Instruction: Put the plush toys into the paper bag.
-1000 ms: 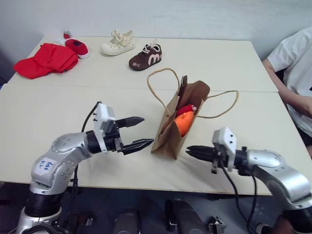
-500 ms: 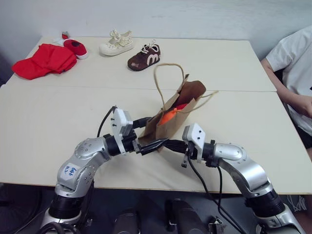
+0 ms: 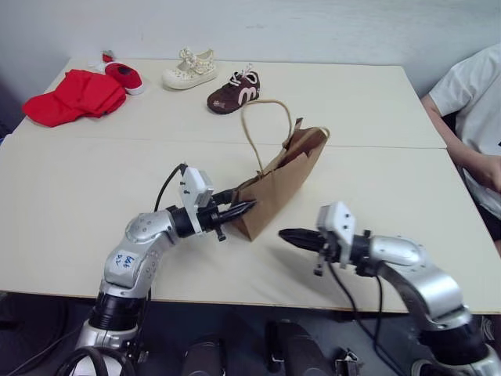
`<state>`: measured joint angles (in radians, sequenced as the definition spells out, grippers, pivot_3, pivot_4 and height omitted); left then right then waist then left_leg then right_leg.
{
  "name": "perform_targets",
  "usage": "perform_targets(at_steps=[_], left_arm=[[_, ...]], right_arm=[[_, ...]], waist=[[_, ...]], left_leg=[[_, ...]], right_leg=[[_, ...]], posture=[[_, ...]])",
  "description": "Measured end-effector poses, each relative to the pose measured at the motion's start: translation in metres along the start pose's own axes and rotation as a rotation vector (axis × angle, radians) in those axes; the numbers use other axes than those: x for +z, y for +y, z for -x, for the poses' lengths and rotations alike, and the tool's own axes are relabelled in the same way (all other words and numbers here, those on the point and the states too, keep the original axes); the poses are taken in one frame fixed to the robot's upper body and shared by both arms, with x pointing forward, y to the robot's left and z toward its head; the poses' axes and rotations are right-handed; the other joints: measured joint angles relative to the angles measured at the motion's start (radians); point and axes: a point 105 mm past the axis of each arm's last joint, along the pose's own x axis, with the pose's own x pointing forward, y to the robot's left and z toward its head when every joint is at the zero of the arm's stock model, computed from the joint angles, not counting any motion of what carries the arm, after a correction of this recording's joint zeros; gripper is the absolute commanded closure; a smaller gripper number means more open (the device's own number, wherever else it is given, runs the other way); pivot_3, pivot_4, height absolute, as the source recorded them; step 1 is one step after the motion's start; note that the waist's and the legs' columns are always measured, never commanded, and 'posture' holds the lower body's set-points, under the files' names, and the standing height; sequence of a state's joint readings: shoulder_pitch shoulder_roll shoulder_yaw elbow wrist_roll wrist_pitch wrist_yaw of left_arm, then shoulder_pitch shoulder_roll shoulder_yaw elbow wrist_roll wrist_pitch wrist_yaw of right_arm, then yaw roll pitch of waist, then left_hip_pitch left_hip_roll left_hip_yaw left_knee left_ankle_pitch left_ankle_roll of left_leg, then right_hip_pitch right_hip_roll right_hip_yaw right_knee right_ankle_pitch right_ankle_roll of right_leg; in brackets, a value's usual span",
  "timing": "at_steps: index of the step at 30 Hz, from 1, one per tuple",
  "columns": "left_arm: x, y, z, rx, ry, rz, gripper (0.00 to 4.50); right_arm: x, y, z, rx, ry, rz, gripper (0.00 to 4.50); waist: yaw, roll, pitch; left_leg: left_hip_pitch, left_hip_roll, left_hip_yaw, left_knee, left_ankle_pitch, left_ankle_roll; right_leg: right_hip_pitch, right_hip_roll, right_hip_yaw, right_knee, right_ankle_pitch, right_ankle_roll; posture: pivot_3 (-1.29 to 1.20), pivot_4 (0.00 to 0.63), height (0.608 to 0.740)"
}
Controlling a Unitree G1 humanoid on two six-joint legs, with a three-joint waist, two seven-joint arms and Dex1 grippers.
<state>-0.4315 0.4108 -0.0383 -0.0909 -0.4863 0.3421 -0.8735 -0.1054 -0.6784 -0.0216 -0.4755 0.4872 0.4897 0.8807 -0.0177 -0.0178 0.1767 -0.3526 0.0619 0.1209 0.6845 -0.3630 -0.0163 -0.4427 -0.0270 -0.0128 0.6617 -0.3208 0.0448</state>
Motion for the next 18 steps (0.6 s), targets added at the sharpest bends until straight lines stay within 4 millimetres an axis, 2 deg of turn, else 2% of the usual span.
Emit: perform_targets(at_steps=[4, 6, 12, 15, 18], left_arm=[[0.008, -0.004, 0.005, -0.183, -0.054, 0.008, 4.47], [0.012, -0.005, 0.012, -0.275, -0.027, -0.012, 4.47], [0.018, 0.001, 0.036, -0.404, 0.05, -0.011, 4.47], [0.003, 0.013, 0.047, -0.376, 0.111, -0.066, 4.47], [-0.012, 0.015, 0.048, -0.377, 0.161, -0.137, 4.47]], right_arm=[[0.0, -0.001, 0.035, -0.049, 0.037, -0.011, 4.5], [-0.005, 0.002, 0.056, -0.068, 0.075, -0.015, 4.5], [-0.019, 0.012, 0.109, -0.15, 0.2, -0.035, 4.5], [-0.03, 0.015, 0.115, -0.164, 0.22, -0.022, 4.5], [-0.033, 0.016, 0.112, -0.172, 0.2, 0.001, 4.5]], waist=[[0.009, 0.0, 0.0], [0.014, 0.0, 0.0], [0.017, 0.0, 0.0], [0.014, 0.0, 0.0], [0.016, 0.0, 0.0]], left_leg=[[0.0, 0.0, 0.0, 0.0, 0.0, 0.0], [0.0, 0.0, 0.001, 0.0, 0.0, 0.0], [0.002, 0.0, 0.001, 0.0, 0.0, 0.0], [0.003, -0.001, 0.002, 0.001, 0.0, 0.0], [0.003, -0.001, 0.001, 0.001, 0.0, 0.0]], right_leg=[[0.0, 0.001, 0.0, 0.0, 0.0, 0.0], [0.0, 0.001, 0.001, 0.0, 0.0, 0.0], [0.001, 0.002, 0.001, 0.0, 0.0, 0.0], [0.002, 0.002, 0.002, 0.0, 0.0, 0.0], [0.002, 0.002, 0.002, 0.0, 0.0, 0.0]], posture=[[0.0, 0.15, 0.74], [0.0, 0.15, 0.74], [0.0, 0.15, 0.74], [0.0, 0.15, 0.74], [0.0, 0.15, 0.74]])
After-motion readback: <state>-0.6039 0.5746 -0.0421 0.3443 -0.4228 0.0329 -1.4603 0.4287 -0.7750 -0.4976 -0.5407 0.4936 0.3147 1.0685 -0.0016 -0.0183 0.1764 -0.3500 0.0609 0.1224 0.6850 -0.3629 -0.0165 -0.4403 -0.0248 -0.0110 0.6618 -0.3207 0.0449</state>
